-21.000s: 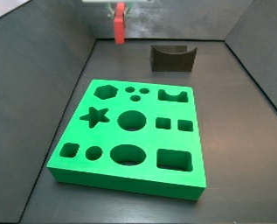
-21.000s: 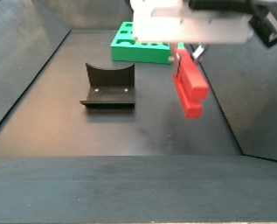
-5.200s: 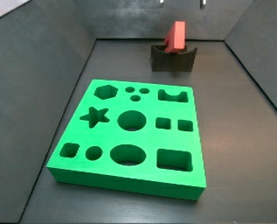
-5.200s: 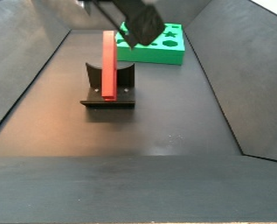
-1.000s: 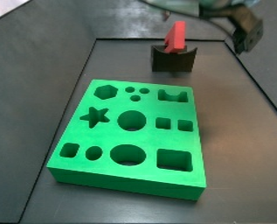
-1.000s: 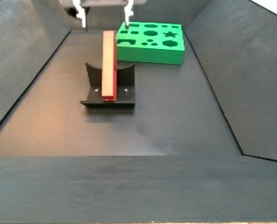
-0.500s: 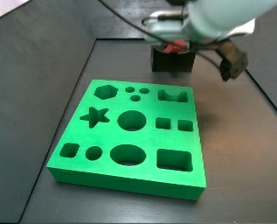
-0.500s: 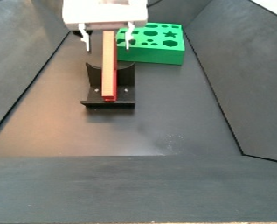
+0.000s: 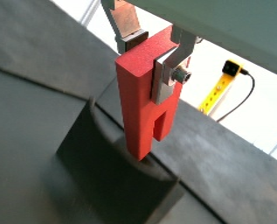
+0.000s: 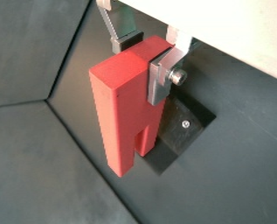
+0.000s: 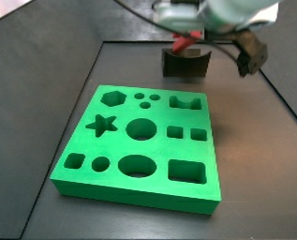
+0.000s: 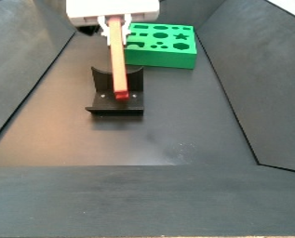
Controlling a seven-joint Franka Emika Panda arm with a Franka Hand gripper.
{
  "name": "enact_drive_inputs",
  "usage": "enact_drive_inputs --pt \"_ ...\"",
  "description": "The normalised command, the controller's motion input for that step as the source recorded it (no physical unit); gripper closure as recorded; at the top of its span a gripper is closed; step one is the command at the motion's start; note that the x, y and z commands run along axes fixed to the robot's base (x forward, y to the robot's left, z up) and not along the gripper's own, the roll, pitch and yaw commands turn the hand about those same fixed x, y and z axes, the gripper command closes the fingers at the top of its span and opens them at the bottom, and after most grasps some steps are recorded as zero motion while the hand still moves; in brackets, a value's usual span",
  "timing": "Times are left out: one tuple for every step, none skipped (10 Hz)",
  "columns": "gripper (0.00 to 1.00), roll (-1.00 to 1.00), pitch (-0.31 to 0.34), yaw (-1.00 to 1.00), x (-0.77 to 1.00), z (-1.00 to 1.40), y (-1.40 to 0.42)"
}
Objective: Pick up the double-square object. Move up. Rotate the double-square object. Place the double-square object on the fixture. Regrasp the double-square object. Move to above the board. Insert the double-square object.
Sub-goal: Move to above the board.
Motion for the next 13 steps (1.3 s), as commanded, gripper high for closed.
enact_drive_inputs --pt "1.00 -0.03 0.083 0.24 -0.07 1.00 -0.01" --pt "1.00 -0.02 0.024 0.22 -0.06 1.00 -0.01" --pt "1.00 -0.02 -0.015 0.20 -0.06 1.00 -0.01" --pt "1.00 -0.01 -0.041 0.16 -0.05 1.00 -0.01" --pt "1.00 -0.01 -0.064 0.11 -0.05 1.00 -0.01" --pt "1.00 -0.02 -0.074 0.07 -0.04 1.00 -0.01" --pt "1.00 -0.02 -0.070 0.04 -0.04 0.91 -0.01" --pt "1.00 -0.04 -0.059 0.00 -0.04 0.69 0.00" --pt "1.00 -0.05 -0.043 -0.03 -0.04 0.52 0.00" --pt "1.00 -0.05 -0.022 -0.04 -0.04 0.30 0.00" --pt "1.00 -1.00 -0.096 -0.19 -0.59 0.42 -1.00" --pt "1.00 -1.00 -0.099 -0.19 -0.59 0.40 -1.00" --pt "1.00 -1.00 -0.106 -0.20 -0.63 0.43 -1.00"
